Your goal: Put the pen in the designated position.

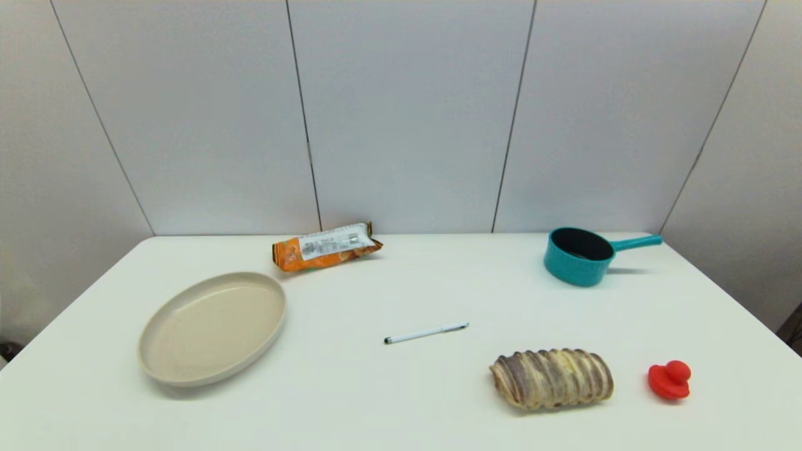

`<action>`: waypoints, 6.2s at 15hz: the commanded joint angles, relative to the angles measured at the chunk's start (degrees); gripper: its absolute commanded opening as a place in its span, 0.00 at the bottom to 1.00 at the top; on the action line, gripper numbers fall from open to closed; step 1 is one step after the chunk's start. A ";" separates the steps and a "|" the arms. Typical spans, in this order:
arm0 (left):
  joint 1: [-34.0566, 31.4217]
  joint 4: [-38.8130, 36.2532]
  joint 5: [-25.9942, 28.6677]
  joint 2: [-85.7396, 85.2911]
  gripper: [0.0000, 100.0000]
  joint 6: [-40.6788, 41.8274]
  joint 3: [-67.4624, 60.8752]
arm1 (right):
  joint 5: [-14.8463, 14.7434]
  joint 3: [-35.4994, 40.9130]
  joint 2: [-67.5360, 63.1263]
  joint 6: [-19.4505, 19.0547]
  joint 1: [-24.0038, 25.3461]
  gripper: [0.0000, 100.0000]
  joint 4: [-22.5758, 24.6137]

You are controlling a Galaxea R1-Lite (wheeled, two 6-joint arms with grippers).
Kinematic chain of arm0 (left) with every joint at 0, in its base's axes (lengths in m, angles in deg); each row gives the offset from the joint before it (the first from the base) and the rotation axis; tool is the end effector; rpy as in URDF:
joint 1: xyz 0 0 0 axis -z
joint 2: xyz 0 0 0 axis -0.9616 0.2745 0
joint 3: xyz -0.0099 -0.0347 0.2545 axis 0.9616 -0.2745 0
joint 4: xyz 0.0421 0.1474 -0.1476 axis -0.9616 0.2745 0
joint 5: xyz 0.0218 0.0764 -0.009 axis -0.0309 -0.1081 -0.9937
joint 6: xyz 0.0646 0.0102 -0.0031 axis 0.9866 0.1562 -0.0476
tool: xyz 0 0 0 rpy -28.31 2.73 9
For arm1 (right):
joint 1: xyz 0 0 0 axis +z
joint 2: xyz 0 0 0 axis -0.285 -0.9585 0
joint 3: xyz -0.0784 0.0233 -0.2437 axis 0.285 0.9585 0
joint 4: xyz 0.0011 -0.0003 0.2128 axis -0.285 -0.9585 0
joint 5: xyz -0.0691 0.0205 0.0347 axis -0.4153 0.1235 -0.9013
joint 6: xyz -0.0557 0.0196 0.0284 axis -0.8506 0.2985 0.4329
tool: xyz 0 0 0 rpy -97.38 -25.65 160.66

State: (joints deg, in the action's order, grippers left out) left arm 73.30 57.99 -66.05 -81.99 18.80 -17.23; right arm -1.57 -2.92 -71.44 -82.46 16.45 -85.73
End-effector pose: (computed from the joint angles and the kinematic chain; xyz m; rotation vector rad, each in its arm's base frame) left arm 0.0872 0.0024 0.0763 -0.0638 -0.0066 0.0328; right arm 0.0869 0.0009 0.0769 -0.0182 -0.0014 0.0144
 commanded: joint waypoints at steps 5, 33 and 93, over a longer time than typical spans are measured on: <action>-0.02 -0.02 -0.02 -0.01 1.00 -0.03 0.00 | 0.03 -0.04 0.00 -0.09 -0.07 1.00 -0.02; -0.02 -0.02 -0.02 -0.01 1.00 -0.03 0.00 | 0.03 0.05 0.00 -0.09 -0.07 1.00 -0.02; 38.74 -10.92 23.36 102.91 1.00 32.13 54.23 | 0.03 0.05 0.00 -0.09 -0.07 1.00 -0.02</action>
State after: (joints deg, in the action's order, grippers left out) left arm 112.52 46.74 -42.86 16.84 49.28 37.29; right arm -1.58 -2.92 -71.44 -82.53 16.45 -85.81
